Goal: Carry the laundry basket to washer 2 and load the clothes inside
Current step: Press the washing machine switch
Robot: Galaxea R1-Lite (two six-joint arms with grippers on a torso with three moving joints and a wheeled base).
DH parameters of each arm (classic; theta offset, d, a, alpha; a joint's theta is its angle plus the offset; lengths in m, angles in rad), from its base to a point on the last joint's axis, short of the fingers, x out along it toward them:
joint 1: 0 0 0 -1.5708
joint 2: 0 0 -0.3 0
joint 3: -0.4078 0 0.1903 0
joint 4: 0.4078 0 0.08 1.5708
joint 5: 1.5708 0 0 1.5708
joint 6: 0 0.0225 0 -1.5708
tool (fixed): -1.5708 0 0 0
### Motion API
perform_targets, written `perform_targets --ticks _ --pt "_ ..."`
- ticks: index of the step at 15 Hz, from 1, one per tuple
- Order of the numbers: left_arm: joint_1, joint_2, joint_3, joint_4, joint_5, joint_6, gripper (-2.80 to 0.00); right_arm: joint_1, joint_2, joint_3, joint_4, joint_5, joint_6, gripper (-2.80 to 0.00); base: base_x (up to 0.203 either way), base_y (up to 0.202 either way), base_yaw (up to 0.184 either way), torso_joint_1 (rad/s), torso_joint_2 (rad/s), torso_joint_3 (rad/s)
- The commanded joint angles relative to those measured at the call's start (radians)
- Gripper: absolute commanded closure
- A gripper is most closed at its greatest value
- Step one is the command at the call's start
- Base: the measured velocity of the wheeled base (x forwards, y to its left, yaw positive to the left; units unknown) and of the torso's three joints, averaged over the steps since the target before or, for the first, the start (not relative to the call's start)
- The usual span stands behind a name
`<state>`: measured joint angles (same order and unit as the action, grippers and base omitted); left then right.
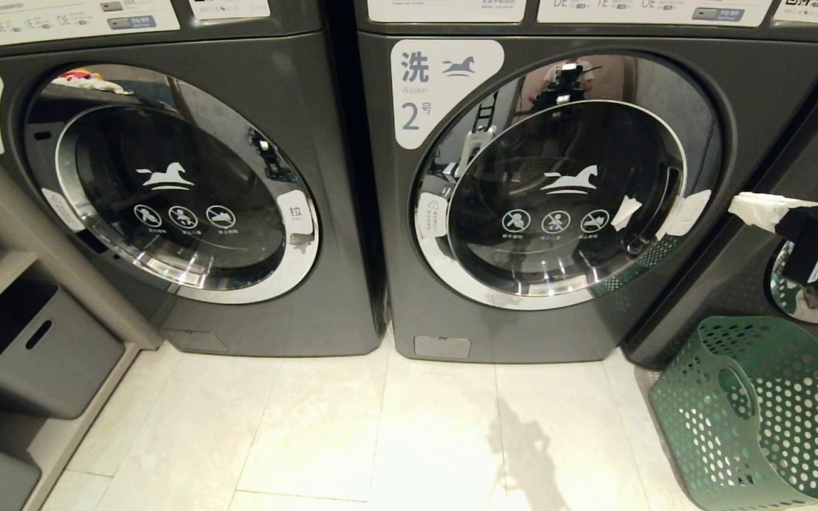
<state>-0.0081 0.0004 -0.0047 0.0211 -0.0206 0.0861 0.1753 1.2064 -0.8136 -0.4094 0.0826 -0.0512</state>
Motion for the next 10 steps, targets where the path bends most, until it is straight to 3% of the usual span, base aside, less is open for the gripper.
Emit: perform_targets --ticks 1,7,10 --pt "0.0 0.0 0.0 0.0 -0.001 0.001 0.0 0.001 -0.022 0.016 -0.002 0.002 -0.009 0.0 0.0 0.0 0.0 0.0 0.0 0.0" --pt "-0.001 0.0 0.0 0.0 -0.001 0.001 0.0 0.001 -0.004 -0.013 -0.008 0.003 -0.009 0.0 0.049 0.0 -0.001 0.003 0.0 0.0" --pt "-0.001 0.0 0.0 0.0 0.001 -0.003 0.0 -0.001 0.051 -0.133 -0.008 -0.039 -0.006 0.0 0.0 0.0 0.0 0.0 0.0 0.0"
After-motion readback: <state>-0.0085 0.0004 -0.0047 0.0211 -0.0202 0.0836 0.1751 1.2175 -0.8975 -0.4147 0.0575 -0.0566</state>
